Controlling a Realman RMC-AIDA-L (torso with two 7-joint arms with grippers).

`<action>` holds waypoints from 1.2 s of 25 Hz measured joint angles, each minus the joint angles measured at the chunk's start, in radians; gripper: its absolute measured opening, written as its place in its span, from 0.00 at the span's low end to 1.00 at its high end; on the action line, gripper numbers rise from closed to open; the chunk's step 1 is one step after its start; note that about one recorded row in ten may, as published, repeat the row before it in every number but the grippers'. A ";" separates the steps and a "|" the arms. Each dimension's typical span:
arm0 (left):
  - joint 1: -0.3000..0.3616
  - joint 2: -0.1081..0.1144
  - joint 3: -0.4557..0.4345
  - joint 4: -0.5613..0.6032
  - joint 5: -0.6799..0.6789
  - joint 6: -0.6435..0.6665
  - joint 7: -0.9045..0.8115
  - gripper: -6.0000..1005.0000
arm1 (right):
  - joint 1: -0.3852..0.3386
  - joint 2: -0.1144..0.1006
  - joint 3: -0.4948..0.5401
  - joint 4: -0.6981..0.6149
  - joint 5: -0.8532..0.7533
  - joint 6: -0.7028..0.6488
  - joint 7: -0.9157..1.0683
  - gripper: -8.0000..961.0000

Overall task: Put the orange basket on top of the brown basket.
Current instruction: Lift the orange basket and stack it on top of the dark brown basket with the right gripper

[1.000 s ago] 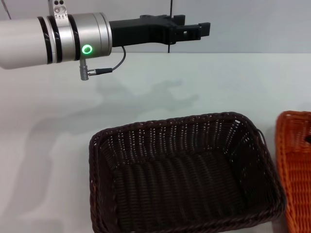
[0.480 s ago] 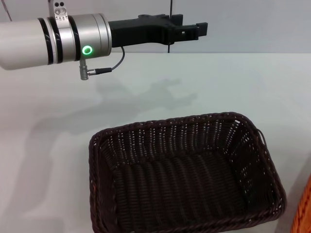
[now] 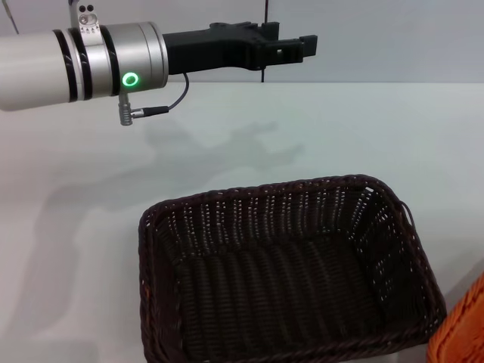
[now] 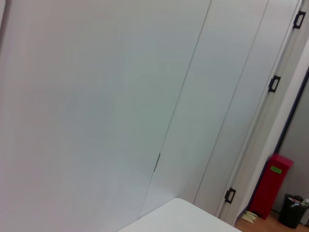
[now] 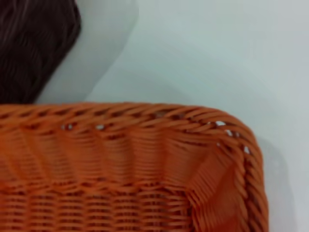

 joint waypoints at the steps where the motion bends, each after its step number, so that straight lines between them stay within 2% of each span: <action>1: 0.000 0.000 0.000 0.000 0.000 0.000 0.000 0.84 | -0.007 -0.004 0.031 -0.003 0.004 -0.005 -0.006 0.14; 4: 0.007 0.003 -0.003 -0.002 -0.001 -0.001 0.000 0.84 | -0.031 -0.022 0.120 -0.014 0.036 -0.024 -0.029 0.14; 7: 0.011 0.004 -0.004 -0.005 -0.001 0.000 0.000 0.84 | -0.075 -0.045 0.180 -0.025 0.151 -0.055 -0.044 0.14; 10: 0.024 0.005 -0.039 -0.014 -0.001 -0.001 0.013 0.84 | -0.137 -0.070 0.204 -0.015 0.327 -0.082 -0.047 0.14; 14: 0.037 -0.001 -0.084 -0.026 -0.008 -0.002 0.039 0.84 | -0.209 -0.090 0.206 0.029 0.536 -0.093 -0.051 0.14; 17: 0.041 -0.004 -0.103 -0.027 -0.023 -0.002 0.067 0.84 | -0.238 -0.093 0.207 0.051 0.627 -0.086 -0.051 0.14; 21: 0.059 -0.005 -0.150 -0.015 -0.131 0.031 0.198 0.84 | -0.260 -0.094 0.237 0.100 0.775 -0.103 -0.049 0.14; 23: 0.066 -0.007 -0.158 -0.013 -0.158 0.042 0.230 0.84 | -0.271 -0.101 0.258 0.159 0.925 -0.148 -0.030 0.14; 25: 0.097 -0.009 -0.170 0.017 -0.277 0.071 0.347 0.84 | -0.275 -0.100 0.259 0.173 0.972 -0.158 -0.024 0.14; 30: 0.109 -0.008 -0.210 0.055 -0.333 0.071 0.421 0.84 | -0.269 -0.060 0.259 0.237 1.149 -0.177 -0.006 0.14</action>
